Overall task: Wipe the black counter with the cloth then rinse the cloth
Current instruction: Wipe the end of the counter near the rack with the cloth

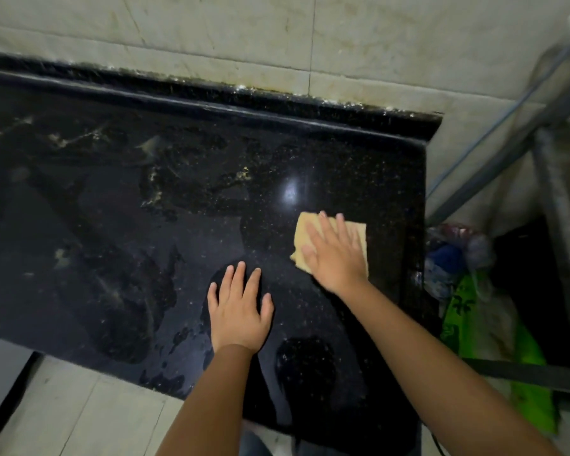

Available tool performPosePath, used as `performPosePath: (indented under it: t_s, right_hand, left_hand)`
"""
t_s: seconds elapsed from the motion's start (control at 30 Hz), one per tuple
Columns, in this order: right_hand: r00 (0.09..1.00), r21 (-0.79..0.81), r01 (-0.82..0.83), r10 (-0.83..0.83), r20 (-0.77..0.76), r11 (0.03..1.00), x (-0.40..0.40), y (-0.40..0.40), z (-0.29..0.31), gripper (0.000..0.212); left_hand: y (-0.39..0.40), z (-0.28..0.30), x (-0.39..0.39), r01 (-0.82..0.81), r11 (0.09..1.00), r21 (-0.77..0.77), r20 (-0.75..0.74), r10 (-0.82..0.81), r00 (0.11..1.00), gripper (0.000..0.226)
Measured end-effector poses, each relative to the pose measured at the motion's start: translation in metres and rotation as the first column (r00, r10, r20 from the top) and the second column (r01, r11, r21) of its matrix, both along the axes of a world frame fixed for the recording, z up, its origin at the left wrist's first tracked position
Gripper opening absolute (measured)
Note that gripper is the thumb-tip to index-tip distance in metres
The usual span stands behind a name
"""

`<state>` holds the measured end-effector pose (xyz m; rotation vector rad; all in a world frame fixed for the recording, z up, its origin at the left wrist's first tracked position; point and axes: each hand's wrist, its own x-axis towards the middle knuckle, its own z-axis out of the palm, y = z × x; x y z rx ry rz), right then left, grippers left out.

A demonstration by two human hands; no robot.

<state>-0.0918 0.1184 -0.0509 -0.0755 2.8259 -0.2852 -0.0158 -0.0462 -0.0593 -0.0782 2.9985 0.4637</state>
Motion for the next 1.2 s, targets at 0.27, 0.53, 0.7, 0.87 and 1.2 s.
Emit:
performPosePath:
  t_s: [0.27,0.53,0.7,0.87,1.2]
  right_hand:
    - [0.993,0.089,0.105,-0.109,0.048,0.991,0.075,0.038,0.004,0.076]
    - [0.897,0.002,0.442,-0.442,0.005,0.897,0.007,-0.094,0.010,0.052]
    - [0.994,-0.050,0.113,-0.113,-0.004,0.992,0.046,-0.218,0.000,0.055]
    - [0.996,0.049,-0.093,0.093,0.001,0.994,0.126,-0.248,-0.006,0.049]
    - [0.793,0.095,0.606,-0.609,0.003,0.790,0.153,-0.139,0.012,0.050]
  left_hand:
    - [-0.013,0.015,-0.001,0.121,0.993,0.004,0.140,-0.120,0.983,0.052]
    - [-0.144,0.024,0.034,0.211,0.974,0.084,-0.141,-0.198,0.970,0.042]
    - [-0.239,0.012,0.051,0.110,0.991,0.081,-0.230,-0.088,0.969,0.038]
    - [-0.296,0.008,0.044,-0.066,0.997,0.035,-0.130,0.070,0.989,0.045]
    - [-0.323,-0.008,0.013,-0.139,0.990,0.009,-0.080,0.140,0.987,0.042]
